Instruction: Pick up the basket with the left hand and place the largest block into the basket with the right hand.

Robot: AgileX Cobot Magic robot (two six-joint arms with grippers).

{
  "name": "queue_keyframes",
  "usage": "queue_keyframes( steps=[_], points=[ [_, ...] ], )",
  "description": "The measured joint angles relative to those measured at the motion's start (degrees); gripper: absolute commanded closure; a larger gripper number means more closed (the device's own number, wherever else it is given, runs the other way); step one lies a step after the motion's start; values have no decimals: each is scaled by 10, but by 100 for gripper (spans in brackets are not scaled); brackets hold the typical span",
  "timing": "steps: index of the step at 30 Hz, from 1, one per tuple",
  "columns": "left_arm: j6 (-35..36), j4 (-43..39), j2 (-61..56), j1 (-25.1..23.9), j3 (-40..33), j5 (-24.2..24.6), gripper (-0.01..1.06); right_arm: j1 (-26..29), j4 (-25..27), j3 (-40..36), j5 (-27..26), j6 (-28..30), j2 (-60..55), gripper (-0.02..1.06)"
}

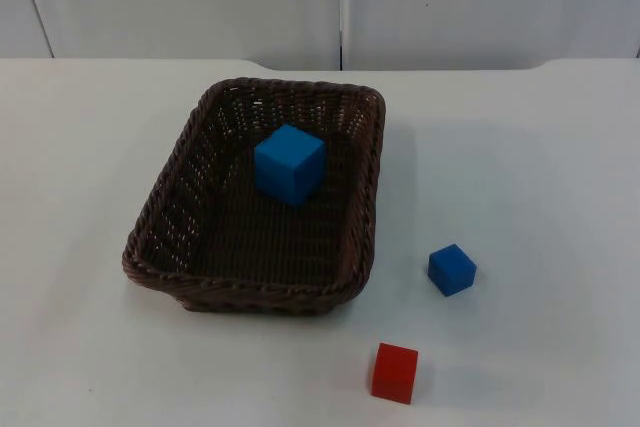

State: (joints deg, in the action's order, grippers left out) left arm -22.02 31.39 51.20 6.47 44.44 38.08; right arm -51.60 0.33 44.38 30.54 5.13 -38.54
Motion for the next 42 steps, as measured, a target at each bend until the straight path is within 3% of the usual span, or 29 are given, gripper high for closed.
queue_keyframes(
  steps=[23,33,42],
  points=[
    [1,-31,-209,0,-5,73,0,0,-3,-88,113,-13,204,25],
    [15,-56,-260,0,-6,129,0,0,-3,-101,153,-13,269,25],
    [72,-128,-329,0,-6,164,0,0,-14,-101,210,-9,345,25]
  ],
)
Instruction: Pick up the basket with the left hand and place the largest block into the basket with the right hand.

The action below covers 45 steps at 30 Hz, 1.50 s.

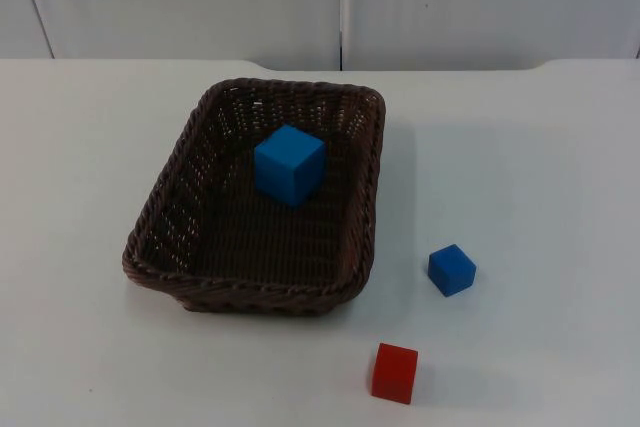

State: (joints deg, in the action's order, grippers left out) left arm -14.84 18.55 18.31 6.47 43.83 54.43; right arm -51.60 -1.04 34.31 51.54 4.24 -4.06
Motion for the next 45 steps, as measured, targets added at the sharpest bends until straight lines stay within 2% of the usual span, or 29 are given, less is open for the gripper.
queue_keyframes(
  steps=[11,15,18,23,36,45],
  points=[
    [58,-69,-81,0,-8,27,0,0,-1,0,78,-5,38,25],
    [67,-74,-113,0,-50,28,0,0,-1,0,100,-8,38,25],
    [74,-79,-153,0,-113,36,0,0,0,0,119,-18,38,25],
    [96,-96,-180,0,-132,37,0,0,0,0,161,-27,39,25],
    [128,-139,-180,0,-137,39,0,0,10,-22,175,-21,39,25],
    [135,-175,-180,0,-153,70,0,0,10,-23,159,-19,39,25]
  ],
)
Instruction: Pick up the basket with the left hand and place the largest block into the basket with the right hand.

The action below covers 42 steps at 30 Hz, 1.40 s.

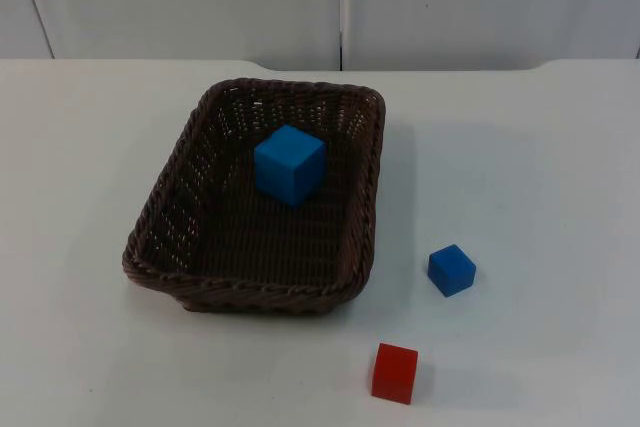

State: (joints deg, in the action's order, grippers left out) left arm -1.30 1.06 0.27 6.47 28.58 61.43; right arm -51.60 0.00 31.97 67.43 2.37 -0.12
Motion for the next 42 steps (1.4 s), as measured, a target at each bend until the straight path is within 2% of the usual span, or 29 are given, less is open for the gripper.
queue_keyframes(
  steps=[6,11,19,42],
  points=[
    [1,-2,0,0,0,1,0,0,0,-18,-38,-1,0,25],
    [18,-11,0,0,0,1,0,0,3,-22,-47,-2,0,25],
    [39,-26,0,0,0,1,0,0,4,-23,-48,-2,0,25],
    [20,-26,0,0,0,1,0,0,4,-23,-48,-4,0,25]
  ],
)
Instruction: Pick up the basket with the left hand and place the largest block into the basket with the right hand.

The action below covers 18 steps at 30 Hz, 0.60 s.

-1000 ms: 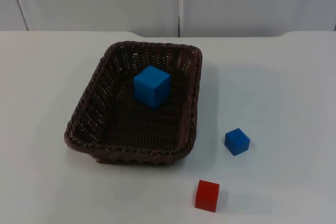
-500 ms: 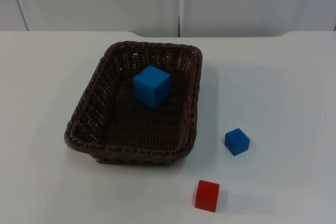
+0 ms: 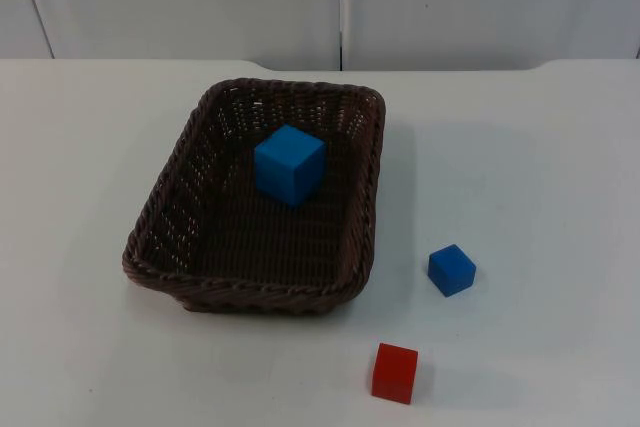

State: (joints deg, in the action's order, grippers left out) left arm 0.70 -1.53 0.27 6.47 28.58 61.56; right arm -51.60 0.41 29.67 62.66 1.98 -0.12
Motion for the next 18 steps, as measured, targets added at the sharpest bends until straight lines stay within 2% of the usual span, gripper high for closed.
queue_keyframes(
  steps=[14,16,18],
  points=[
    [-13,0,0,0,0,1,0,0,0,0,-1,1,0,25],
    [-13,0,0,0,0,1,0,0,-4,0,-1,1,0,20],
    [-13,0,0,0,0,1,0,0,-4,0,-1,1,0,11]
  ],
)
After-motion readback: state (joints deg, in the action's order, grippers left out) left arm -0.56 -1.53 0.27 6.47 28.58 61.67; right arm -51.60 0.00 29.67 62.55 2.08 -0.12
